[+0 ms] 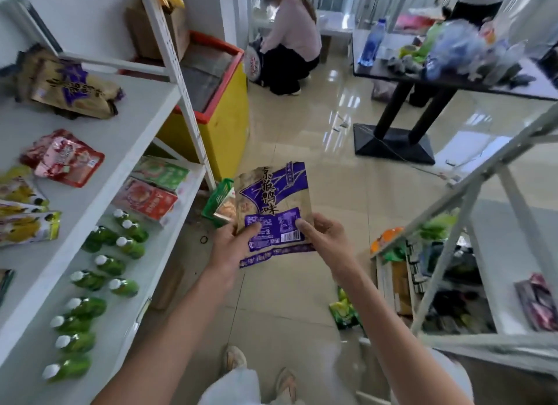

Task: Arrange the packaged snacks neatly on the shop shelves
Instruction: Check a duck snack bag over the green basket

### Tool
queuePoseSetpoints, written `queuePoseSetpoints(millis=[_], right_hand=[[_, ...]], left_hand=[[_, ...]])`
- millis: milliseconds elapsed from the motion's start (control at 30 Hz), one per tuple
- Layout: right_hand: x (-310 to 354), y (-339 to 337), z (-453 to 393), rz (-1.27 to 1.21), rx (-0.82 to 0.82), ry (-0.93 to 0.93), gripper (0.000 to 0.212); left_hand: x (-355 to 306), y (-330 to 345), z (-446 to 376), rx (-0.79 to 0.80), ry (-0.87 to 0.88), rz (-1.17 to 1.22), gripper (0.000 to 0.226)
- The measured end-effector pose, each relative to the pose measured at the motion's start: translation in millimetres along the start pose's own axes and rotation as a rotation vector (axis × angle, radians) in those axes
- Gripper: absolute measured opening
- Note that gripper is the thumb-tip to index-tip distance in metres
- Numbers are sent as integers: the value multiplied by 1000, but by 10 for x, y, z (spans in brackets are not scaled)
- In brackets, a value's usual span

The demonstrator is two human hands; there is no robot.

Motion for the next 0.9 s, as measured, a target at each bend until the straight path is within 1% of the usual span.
queuePoseSetpoints(millis=[67, 100, 233, 300, 400, 433, 500, 533, 600, 700, 733, 833, 900], right_hand=[[-171, -65, 86, -6, 86, 65, 27], [-253, -78, 117, -13, 95, 92, 27], [-564, -44, 159, 13, 66, 205, 14], [-755, -1, 112, 56, 52, 248, 14], [-1117, 68, -36, 161, 71, 301, 23], [-1212, 106, -81, 202, 88, 327, 22], [-1363, 195, -206, 279, 122, 335, 12], [-1378, 258, -294, 293, 129, 325, 14], [-1390, 413, -589, 300, 125, 307, 21], [-1432, 699, -1234, 331, 101, 284, 12], [-1449, 812, -1490, 352, 96, 272, 9], [-1624, 1181, -2393, 425, 93, 272, 16], [-1794, 1466, -3056, 505, 115, 245, 18]], left_hand=[[101, 3, 66, 17, -13, -19, 10], [144, -2, 91, 32, -18, -31, 10], [418, -92, 61, 41, -79, -76, 14], [561, -148, -22, 35, -92, -109, 19], [782, -222, -203, -12, -110, -124, 22], [876, -247, -270, -42, -116, -128, 20], [1028, -299, -416, -125, -139, -126, 16], [1079, -322, -524, -156, -156, -105, 15], [1139, -364, -848, -206, -196, -78, 16], [1134, -415, -1508, -249, -218, -83, 18], [1098, -418, -1776, -250, -216, -80, 19], [939, -434, -2750, -278, -239, -41, 19], [888, -467, -3455, -282, -204, -115, 28]])
Point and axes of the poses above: each hand's wrist, its own z-axis away from the middle knuckle, its own y-axis out of the palm, x = y × z, the point moved 1 cm from there along -z, towards the middle knuckle, and after that the axes turned 8 degrees about -x, right-handed, at the moved point
